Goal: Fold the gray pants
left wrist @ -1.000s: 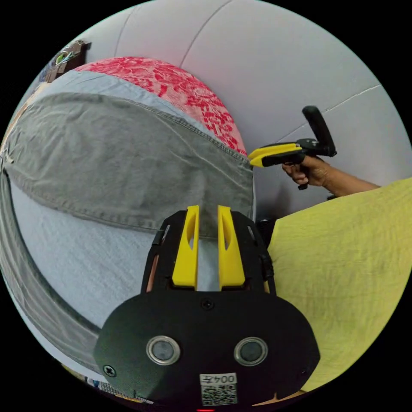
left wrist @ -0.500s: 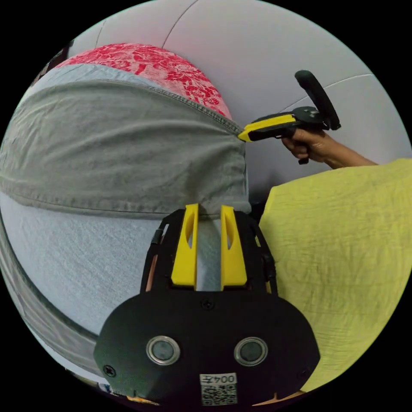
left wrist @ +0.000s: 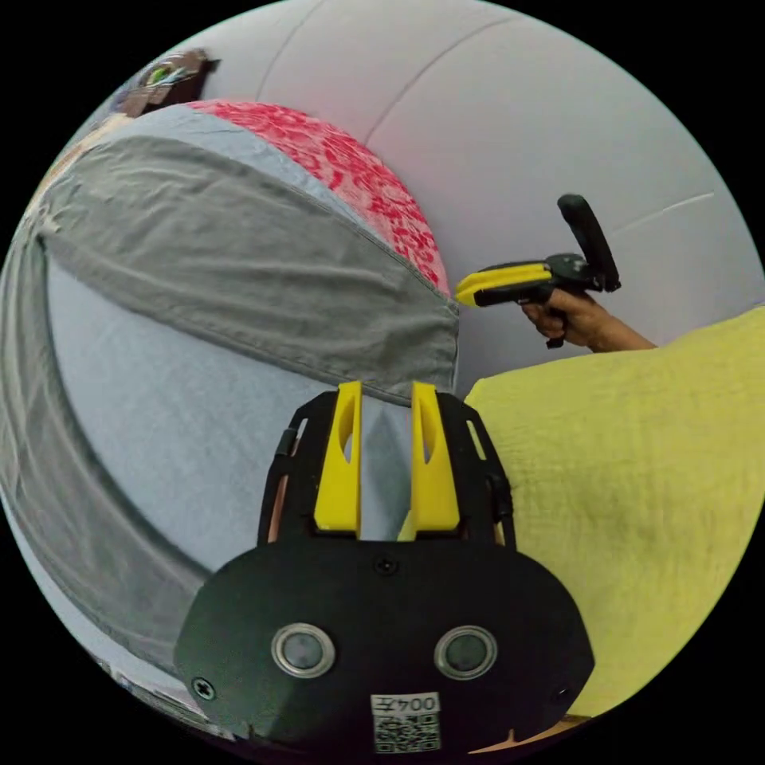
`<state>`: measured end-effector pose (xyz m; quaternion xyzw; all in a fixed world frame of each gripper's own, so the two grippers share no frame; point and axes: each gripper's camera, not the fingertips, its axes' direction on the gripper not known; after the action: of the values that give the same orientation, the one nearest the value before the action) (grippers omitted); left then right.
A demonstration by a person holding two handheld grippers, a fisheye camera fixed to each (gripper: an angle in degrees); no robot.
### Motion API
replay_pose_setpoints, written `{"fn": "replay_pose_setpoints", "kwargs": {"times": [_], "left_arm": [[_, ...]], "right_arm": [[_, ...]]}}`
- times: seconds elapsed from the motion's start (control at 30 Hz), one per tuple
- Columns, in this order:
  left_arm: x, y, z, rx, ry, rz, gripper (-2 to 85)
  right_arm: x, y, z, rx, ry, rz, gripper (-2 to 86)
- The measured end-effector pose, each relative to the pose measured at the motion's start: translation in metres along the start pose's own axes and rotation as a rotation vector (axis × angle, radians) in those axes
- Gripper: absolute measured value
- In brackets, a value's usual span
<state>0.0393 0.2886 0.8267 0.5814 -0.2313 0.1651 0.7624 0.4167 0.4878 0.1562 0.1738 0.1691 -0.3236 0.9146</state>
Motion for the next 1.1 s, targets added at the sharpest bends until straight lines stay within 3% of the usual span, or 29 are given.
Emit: {"fn": "replay_pose_setpoints", "kwargs": {"times": [0.2, 0.37, 0.5, 0.7, 0.87, 1.1], "left_arm": [[-0.084, 0.104, -0.086, 0.156, -0.173, -0.301, 9.3], [-0.141, 0.204, -0.115, 0.177, -0.292, -0.535, 9.3], [-0.182, 0.261, -0.119, 0.165, -0.303, -0.624, 9.1], [-0.222, 0.289, -0.098, 0.058, -0.300, -0.487, 7.9], [-0.230, 0.293, -0.063, -0.086, -0.369, -0.313, 4.3], [-0.229, 0.287, -0.030, -0.222, -0.400, -0.139, 3.0]], "right_arm": [[-0.070, -0.029, 0.041, -0.063, -0.022, -0.151, 7.6], [-0.089, -0.017, 0.069, -0.137, 0.081, -0.194, 5.4], [-0.082, -0.013, 0.067, -0.163, 0.030, -0.140, 4.4], [-0.095, 0.030, 0.035, 0.008, -0.206, 0.135, 3.6], [-0.165, 0.111, 0.033, 0.157, -0.443, 0.433, 3.7], [-0.250, 0.182, 0.024, 0.243, -0.471, 0.536, 2.6]]}}
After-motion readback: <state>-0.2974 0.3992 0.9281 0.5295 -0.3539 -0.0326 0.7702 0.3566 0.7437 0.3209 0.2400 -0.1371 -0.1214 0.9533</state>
